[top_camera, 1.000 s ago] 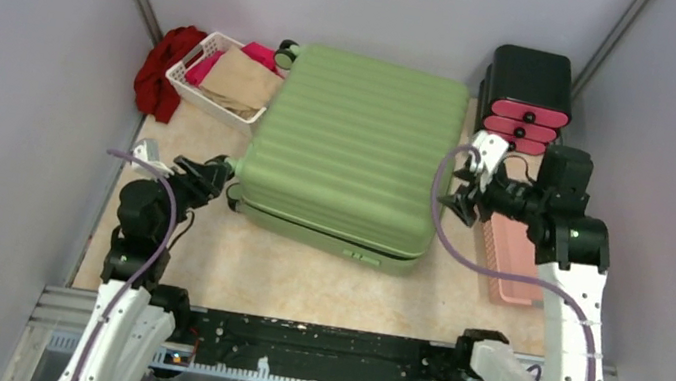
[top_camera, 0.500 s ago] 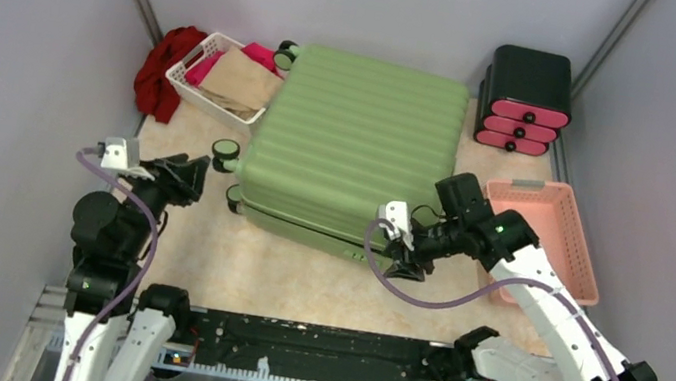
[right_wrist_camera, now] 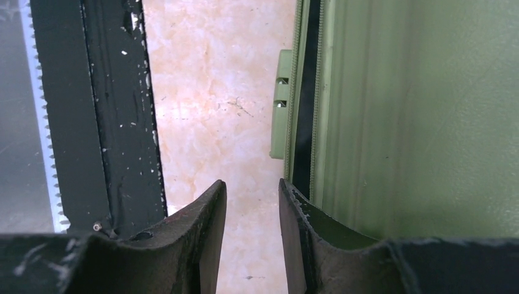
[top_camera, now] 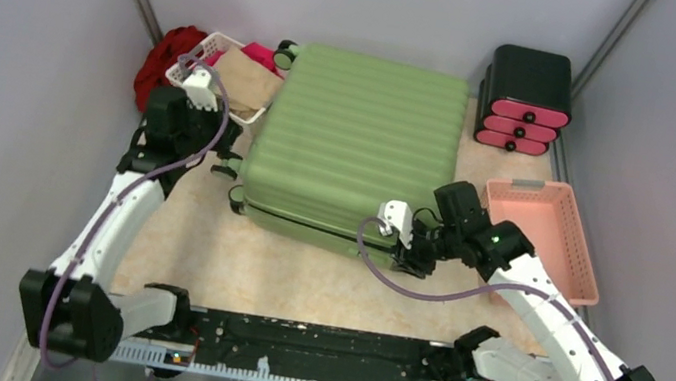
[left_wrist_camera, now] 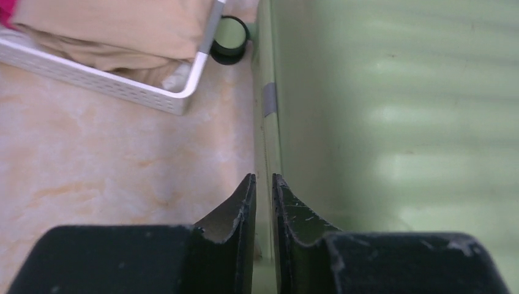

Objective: Open, take out, and arrange the luggage

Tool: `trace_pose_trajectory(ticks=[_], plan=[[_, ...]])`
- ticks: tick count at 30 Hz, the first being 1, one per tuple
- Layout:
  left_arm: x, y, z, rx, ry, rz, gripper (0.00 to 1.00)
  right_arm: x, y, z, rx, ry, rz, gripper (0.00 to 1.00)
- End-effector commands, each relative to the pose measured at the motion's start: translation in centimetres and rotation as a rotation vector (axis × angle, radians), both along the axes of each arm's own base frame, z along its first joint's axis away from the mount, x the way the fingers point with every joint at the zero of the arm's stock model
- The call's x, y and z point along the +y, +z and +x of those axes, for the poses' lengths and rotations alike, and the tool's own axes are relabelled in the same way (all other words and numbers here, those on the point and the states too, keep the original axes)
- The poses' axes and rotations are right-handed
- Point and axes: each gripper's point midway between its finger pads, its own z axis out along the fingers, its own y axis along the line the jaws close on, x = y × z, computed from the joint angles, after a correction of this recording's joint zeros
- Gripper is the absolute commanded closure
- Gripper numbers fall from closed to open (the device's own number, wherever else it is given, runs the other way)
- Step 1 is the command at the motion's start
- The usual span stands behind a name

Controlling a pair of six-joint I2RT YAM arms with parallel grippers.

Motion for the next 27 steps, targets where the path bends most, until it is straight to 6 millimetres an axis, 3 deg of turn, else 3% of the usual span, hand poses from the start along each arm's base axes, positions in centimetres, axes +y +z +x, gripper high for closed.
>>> trace_pose_trajectory(ticks=[1,7,12,19,27], plan=[[-3.1,0.1,1.7,0.002,-0.212,0.011,0.79,0.1,2.3,4.5,-0.187,-0.105,0.046,0.64],[-7.8,-2.0,-0.3,0.072,-0.48,-0.067,0.79,-1.2,2.8,5.3,-0.184,-0.189,0.059,0.65],[-11.1,-3.0,-2.6,0.096,-0.603,-0.091,0.79,-3.1,3.3,6.1,-0.199,-0.283,0.07,0.65],[-16.2,-3.0,-4.9,0.092,-0.698,-0.137,0.78,-7.1,4.3,8.7,-0.252,-0.504,0.07,0.66],[-20.6,-2.4,-5.8,0.069,-0.748,-0.194,0.78,-9.9,5.3,10.8,-0.297,-0.649,0.057,0.66]])
